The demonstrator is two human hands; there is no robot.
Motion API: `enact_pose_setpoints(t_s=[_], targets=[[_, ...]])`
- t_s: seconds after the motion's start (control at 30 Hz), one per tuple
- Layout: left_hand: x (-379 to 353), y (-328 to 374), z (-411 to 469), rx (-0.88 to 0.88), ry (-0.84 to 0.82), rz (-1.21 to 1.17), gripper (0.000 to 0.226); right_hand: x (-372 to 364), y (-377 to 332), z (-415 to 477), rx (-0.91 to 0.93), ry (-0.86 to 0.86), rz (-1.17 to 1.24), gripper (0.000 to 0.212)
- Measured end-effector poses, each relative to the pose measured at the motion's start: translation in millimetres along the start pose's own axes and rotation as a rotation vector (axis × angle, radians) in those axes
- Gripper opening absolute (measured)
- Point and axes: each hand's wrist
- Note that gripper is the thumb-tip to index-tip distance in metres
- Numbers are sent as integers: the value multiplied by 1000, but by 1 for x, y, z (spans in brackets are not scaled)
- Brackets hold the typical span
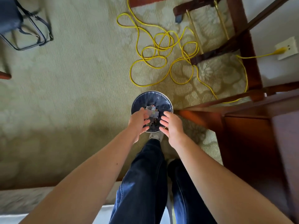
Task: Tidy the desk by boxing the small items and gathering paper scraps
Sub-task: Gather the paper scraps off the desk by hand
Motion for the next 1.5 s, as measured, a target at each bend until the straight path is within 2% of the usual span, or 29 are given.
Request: enact_pose_setpoints(t_s=[0.1,0.23,0.37,0.47,0.63,0.8,1.2,1.5], targets=[[-4,14,-47,-33,3,29,18,9,-12,-50,56,-1,-16,10],[-9,35,-112,-105,-54,87,13,22,-29,-114,150,-21,-26,9],[-22,55,-168,-152,-91,139,15,38,-48,-168,225,-5,-27,20],[-38,69,-207,-144,-152,211,24,55,-60,-204,278,3,-9,18],[-70,83,-254,-323,-226,340,10,99,-78,-246,404,-1,73,24],[-111,82,-287,-441,-306,472,14,146,-86,-275,479,111,199,21],[-211,-2,-342,-471,-588,944,12,265,-11,-322,486,436,541,19],[-266,-95,-373,-487,-701,1118,16,339,76,-340,427,656,692,15]])
Point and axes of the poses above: each hand's wrist, its own z-axis towards the middle knuckle, its own x-axis out of the back of the hand, y = z × x
